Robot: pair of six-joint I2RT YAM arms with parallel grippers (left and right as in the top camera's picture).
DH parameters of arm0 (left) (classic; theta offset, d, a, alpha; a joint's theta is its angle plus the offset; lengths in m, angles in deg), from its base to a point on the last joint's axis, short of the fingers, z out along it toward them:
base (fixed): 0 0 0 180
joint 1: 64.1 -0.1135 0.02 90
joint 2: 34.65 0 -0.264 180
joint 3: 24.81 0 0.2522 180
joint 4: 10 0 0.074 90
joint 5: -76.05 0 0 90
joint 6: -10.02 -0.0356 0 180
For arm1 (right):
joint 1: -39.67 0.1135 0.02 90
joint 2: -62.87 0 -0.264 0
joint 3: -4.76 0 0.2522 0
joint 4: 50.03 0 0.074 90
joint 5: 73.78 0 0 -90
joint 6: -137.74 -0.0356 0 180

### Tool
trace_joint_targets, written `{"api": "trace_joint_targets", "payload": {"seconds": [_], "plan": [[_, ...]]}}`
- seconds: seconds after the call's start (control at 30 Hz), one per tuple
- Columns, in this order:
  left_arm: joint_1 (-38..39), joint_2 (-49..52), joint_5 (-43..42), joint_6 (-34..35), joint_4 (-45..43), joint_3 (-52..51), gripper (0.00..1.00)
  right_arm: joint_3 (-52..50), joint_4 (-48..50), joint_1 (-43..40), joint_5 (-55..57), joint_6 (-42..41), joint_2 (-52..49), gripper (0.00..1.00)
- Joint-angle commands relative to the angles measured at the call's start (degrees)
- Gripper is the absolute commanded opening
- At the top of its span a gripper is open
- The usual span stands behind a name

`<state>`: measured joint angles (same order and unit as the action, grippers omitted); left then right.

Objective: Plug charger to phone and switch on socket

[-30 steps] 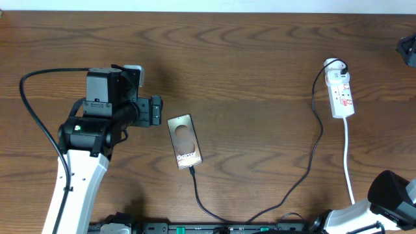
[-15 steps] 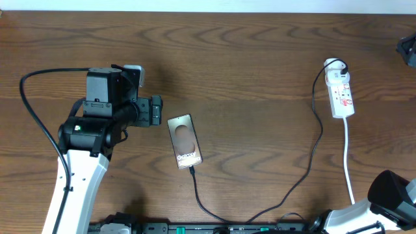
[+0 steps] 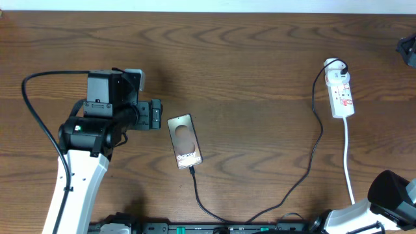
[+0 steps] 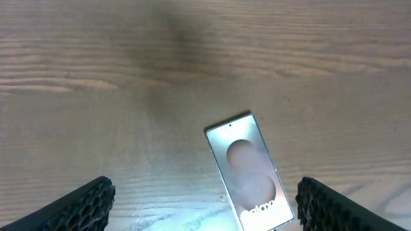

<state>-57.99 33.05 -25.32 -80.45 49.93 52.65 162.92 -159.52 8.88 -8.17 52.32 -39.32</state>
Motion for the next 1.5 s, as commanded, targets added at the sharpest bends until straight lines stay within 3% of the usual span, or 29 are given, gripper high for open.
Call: {"api": "trace_joint_targets", "payload": {"seconds": [0.0, 0.13, 0.47, 0.7, 1.17, 1.47], "plan": [[-0.24, -2.25, 1.81, -1.05, -0.55, -3.61, 0.91, 0.24, -0.13, 0.13, 0.11, -0.72, 0.83, 0.99], [-0.24, -5.88, 2.45, -1.03, -3.82, -8.94, 0.91, 0.24, -0.13, 0.13, 0.11, -0.72, 0.83, 0.99], [-0.24, -20.90, 1.36, -1.01, -34.82, -32.20, 0.91, 0.24, -0.13, 0.13, 0.09, -0.72, 0.83, 0.99], [-0.31, -32.98, 1.60, -1.09, -48.76, -42.45, 0.91, 0.24, -0.13, 0.13, 0.09, -0.70, 0.83, 0.99], [-1.95, -53.16, 1.55, -2.32, -57.24, -57.13, 0.91, 0.24, -0.13, 0.13, 0.09, -0.72, 0.83, 0.99], [-2.34, -58.66, 1.57, -2.32, -60.43, -62.79, 0.91, 0.24, -0.13, 0.13, 0.09, -0.72, 0.83, 0.99]]}}
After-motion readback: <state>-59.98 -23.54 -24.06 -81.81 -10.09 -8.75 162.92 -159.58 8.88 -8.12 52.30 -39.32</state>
